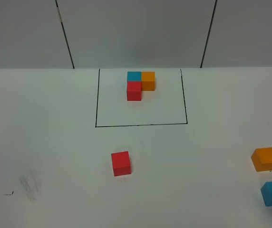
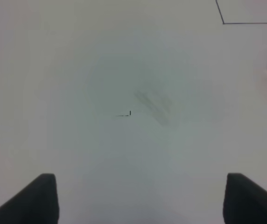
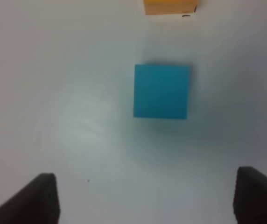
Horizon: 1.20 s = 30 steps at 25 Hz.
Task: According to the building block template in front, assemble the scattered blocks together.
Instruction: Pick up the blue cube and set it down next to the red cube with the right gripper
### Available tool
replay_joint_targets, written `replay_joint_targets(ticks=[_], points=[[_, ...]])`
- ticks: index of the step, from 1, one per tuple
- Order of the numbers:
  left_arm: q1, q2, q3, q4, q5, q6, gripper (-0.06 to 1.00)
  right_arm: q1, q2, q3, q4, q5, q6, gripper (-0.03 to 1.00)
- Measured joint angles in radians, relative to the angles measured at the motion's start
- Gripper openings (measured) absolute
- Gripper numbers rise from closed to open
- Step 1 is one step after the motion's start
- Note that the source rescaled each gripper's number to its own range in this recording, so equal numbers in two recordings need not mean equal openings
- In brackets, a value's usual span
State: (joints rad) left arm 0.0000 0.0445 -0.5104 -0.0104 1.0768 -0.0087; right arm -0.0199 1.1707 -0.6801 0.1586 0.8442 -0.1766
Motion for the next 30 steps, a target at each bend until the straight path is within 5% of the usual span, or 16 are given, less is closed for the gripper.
replay_joint_targets(ticks=[8,15,22,30], points=[[0.0,0.0,0.0,0.0,0.0,0.0,0.59,0.015,0.104,-0.173,-0.006,0.099,0.01,0.57],[0.0,0.0,0.0,0.0,0.0,0.0,0.59,0.121,0.236,-0.317,-0.084,0.135,0.114,0.57],[0.0,0.0,0.0,0.0,0.0,0.0,0.59,0.133,0.301,-0.326,-0.233,0.138,0.234,0.57],[0.0,0.0,0.0,0.0,0.0,0.0,0.59,0.133,0.35,-0.326,-0.234,0.153,0.255,0.57]])
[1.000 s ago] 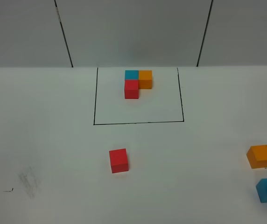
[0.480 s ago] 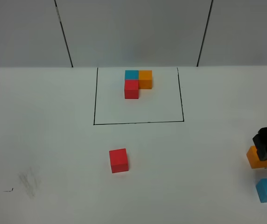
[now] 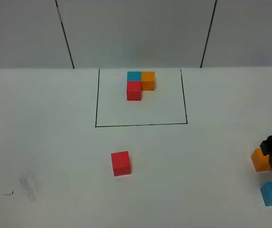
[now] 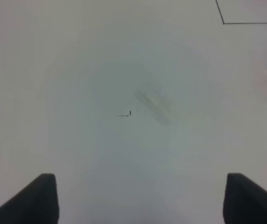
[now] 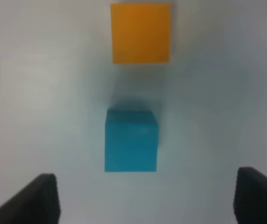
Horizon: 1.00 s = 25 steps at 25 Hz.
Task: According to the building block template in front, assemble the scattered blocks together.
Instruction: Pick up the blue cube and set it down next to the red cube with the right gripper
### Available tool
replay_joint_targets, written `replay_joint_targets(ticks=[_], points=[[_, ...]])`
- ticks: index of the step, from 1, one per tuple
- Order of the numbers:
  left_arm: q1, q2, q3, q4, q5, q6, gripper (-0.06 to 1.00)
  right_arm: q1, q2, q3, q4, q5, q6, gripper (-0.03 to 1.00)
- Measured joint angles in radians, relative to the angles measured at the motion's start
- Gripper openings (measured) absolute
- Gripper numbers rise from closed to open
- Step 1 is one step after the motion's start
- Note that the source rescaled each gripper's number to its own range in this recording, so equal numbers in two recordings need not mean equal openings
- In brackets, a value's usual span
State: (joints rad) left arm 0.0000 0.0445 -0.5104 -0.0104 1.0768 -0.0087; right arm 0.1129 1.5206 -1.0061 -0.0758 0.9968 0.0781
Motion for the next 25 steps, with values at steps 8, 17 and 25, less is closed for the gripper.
replay_joint_targets(ticks=[8,17,25], points=[[0.0,0.0,0.0,0.0,0.0,0.0,0.59,-0.044,0.033,0.057,0.03,-0.069,0.002,0.57],[0.0,0.0,0.0,0.0,0.0,0.0,0.59,-0.113,0.035,0.133,0.086,-0.172,-0.068,0.57],[0.0,0.0,0.0,0.0,0.0,0.0,0.59,-0.113,0.041,0.133,0.182,-0.195,-0.136,0.57]])
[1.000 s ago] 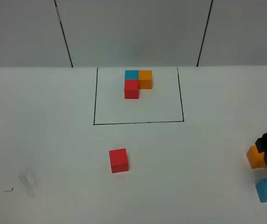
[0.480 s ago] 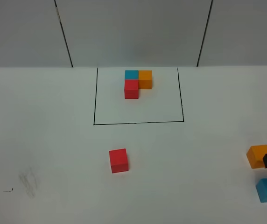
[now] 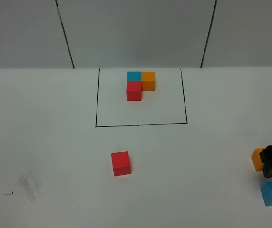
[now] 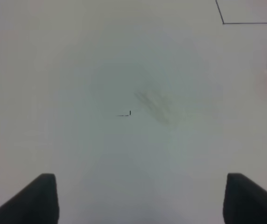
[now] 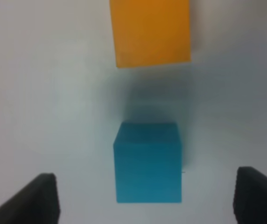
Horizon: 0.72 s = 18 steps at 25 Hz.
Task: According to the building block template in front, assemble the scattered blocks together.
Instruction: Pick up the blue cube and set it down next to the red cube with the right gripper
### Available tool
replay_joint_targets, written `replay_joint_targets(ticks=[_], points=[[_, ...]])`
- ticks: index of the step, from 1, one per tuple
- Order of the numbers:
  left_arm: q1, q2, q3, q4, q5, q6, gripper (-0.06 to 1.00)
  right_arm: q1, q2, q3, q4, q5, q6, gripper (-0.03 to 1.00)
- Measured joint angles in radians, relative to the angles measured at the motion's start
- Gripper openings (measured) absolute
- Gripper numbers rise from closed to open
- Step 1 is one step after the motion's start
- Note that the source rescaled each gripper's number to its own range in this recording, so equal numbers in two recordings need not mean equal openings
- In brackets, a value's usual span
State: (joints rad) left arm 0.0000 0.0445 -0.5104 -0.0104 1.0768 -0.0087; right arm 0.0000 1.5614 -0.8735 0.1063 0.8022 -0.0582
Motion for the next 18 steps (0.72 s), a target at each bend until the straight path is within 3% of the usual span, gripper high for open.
replay_joint_targets(ticks=[18], points=[[0.0,0.0,0.0,0.0,0.0,0.0,0.58,0.0,0.095,0.071,-0.002,-0.097,-0.034,0.57]])
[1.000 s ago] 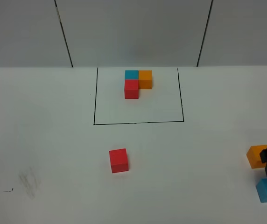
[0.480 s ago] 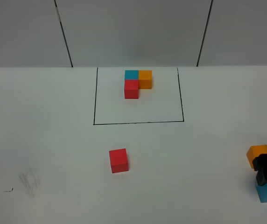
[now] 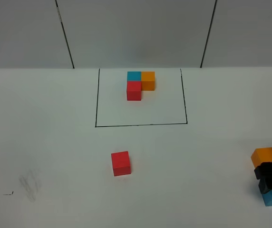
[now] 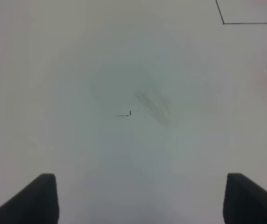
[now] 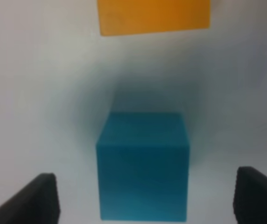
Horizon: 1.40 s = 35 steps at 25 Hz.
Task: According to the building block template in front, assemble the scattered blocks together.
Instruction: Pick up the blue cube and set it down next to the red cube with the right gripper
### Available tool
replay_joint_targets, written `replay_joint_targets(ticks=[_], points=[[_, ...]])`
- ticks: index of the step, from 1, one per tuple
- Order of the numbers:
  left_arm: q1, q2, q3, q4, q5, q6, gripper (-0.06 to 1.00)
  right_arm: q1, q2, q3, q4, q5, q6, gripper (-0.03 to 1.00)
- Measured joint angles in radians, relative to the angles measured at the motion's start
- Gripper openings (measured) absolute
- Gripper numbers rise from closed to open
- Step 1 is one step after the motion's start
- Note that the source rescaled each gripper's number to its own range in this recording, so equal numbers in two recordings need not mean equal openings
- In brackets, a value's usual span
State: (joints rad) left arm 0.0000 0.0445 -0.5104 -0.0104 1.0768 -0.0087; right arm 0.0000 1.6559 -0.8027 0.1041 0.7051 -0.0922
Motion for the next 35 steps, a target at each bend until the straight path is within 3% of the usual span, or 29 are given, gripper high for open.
replay_joint_targets(ticks=[22,27,35], points=[[0.0,0.0,0.0,0.0,0.0,0.0,0.58,0.0,0.11,0.001,0.022,-0.057,-0.02,0.55],[0.0,0.0,0.0,0.0,0.0,0.0,0.58,0.0,0.125,0.001,0.025,-0.06,-0.021,0.42],[0.0,0.0,0.0,0.0,0.0,0.0,0.58,0.0,0.127,0.001,0.025,-0.079,-0.021,0.09]])
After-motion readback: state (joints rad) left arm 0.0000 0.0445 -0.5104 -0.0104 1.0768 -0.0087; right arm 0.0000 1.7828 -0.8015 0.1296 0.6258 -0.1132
